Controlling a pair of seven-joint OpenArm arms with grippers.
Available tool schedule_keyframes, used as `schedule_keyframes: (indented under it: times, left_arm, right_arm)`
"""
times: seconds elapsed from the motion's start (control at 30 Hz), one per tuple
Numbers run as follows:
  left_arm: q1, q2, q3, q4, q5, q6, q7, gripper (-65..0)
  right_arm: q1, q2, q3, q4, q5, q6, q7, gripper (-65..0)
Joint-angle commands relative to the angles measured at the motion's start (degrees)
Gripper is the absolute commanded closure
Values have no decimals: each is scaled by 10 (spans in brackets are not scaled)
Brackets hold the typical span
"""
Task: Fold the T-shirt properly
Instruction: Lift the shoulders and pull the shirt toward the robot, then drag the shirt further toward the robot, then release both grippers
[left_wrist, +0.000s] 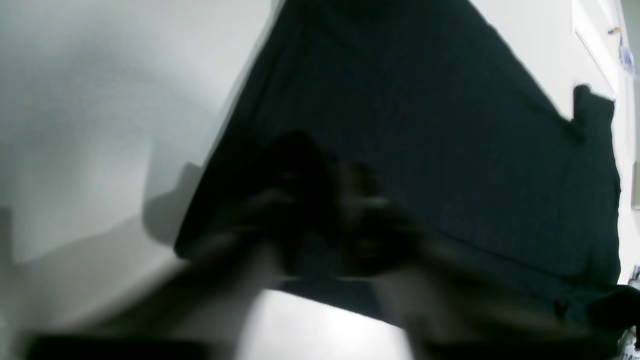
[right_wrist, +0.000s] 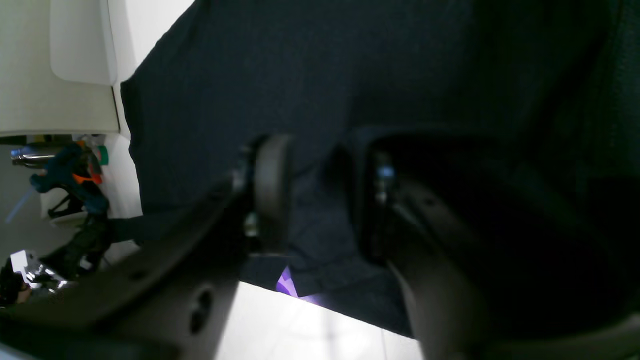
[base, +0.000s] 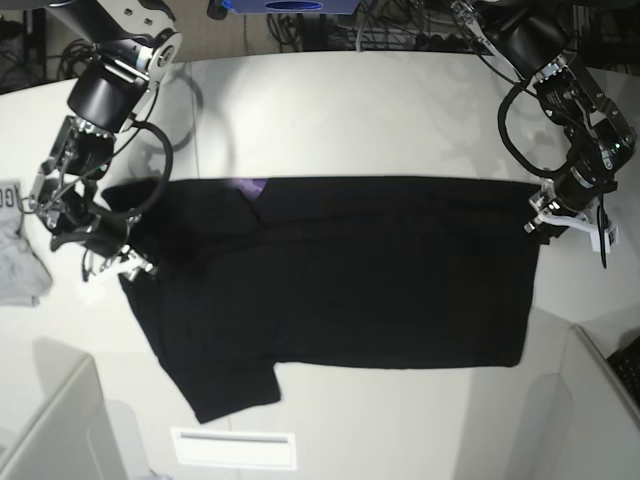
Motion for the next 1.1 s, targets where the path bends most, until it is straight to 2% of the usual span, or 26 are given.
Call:
schedule_keyframes:
  times: [0.0,0.03,0.1,0.17,0.2,0.33,0.4,0.5,0.6,0.67,0.8,0.93,1.07]
  left_arm:
    - [-15,-7,-1,13,-13,-4,-10,-314]
    - [-19,-7,-1,13,-13,-4,-10,-387]
    - [-18,-7,-2,15,-13,-4,-10,-487]
    - [-11,-4,-28,39,-14,-5,-10,-556]
    - [1,-3,-48,54,-14,-6,-10,-569]
    - [51,6,-117,95,-49,-6,-10,-571]
    - [75,6,-130,76,-70,-6,-10,-571]
    - [81,2,-132,16,-74,-6,-11,-571]
    - [75,3,-121,-26,-74,-6,-47,-571]
    - [77,0,-82,-46,-73,-6,-82,-571]
    - [76,1,-34,-70,-75,-6,-127,-571]
    - [67,4,-29,-92,-74,-5,-139,-569]
    - [56,1,-31,-117,-73,-4,-139,-568]
  right_arm:
    - [2,5,3,30,19,2,9,-263]
    - [-9,5,3,54,19,2,9,-264]
    - [-37,2,19,117,33,2,5,-264]
    - [-80,-9,52,182,56,2,5,-264]
    - [-98,-17,68,209,62,2,5,-264]
    - [-184,-64,150,294,73,1,8,-264]
    - [-213,-89,185,310,72,1,10,-264]
    - [-236,-109,213,305,70,1,11,-264]
    - [-240,-111,217,284,36,1,11,-269]
    - [-238,-114,221,274,15,1,11,-270]
    - [-240,-118,221,257,14,2,16,-272]
    - [-235,-122,219,222,14,2,74,-276]
    - [-214,-118,217,179,14,2,110,-329]
